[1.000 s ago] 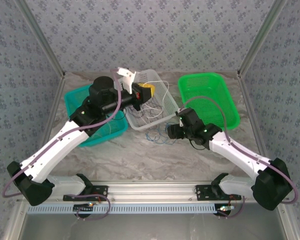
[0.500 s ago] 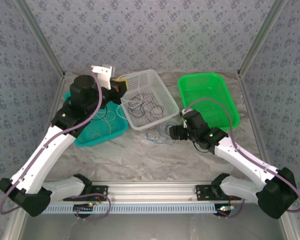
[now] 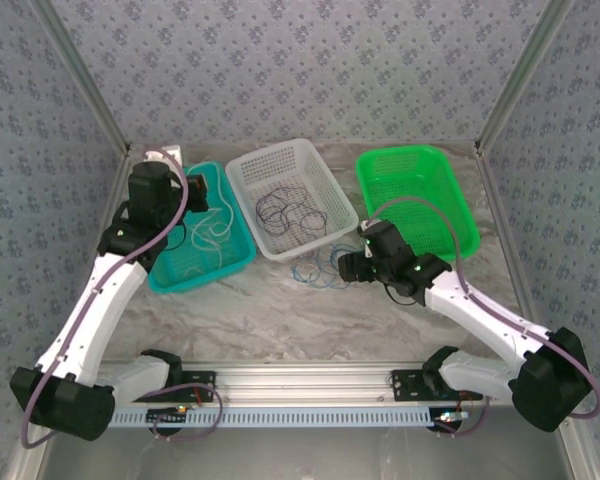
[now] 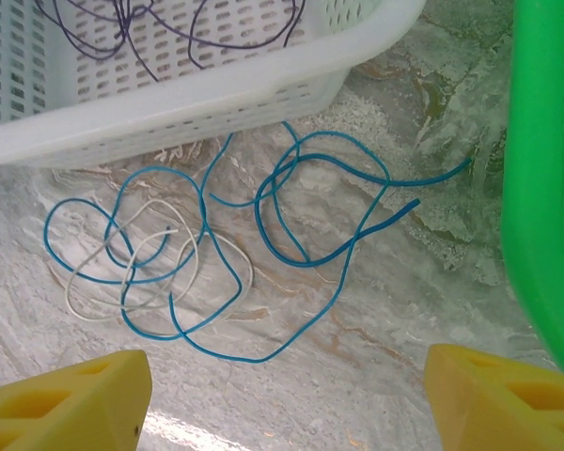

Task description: Untangle the cables

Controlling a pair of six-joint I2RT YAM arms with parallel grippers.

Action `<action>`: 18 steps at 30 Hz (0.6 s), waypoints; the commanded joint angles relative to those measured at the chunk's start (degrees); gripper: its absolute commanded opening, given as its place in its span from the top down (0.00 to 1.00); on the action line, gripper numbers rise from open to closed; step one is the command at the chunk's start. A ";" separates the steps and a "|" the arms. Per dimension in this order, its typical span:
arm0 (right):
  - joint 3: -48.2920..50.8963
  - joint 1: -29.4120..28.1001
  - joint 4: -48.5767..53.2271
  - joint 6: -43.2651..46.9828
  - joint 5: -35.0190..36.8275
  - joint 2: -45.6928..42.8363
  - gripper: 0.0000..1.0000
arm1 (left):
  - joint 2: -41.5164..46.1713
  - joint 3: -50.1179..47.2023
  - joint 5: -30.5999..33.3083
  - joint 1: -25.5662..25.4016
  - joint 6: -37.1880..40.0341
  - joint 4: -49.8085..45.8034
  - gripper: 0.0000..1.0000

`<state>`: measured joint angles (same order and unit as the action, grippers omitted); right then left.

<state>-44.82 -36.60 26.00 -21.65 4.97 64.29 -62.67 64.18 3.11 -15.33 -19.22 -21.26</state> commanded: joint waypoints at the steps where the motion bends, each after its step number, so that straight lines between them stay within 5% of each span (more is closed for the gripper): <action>1: -0.65 -0.19 1.54 0.59 -2.12 1.08 0.25 | 1.33 -1.87 1.01 3.26 -3.93 1.06 0.98; 8: 0.19 -1.92 1.01 -0.74 -2.62 3.95 0.27 | 0.52 -7.93 -1.21 10.59 -10.34 1.04 0.96; 11: 1.26 -3.14 -0.60 0.42 -4.55 4.23 0.28 | -0.22 -9.45 -1.36 11.18 -11.13 0.42 0.87; 15: 2.89 -4.69 -0.41 2.91 -4.81 4.83 0.29 | -1.55 -9.33 -1.31 11.28 -13.23 -2.48 0.27; 18: 3.59 -5.61 0.38 4.06 -5.59 5.64 0.30 | -1.58 -8.91 -1.78 11.25 -14.66 -4.07 0.01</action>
<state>-42.11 -41.45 25.17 -19.68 0.60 69.12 -64.38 54.19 2.26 -4.38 -31.46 -23.16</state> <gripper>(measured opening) 0.704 0.933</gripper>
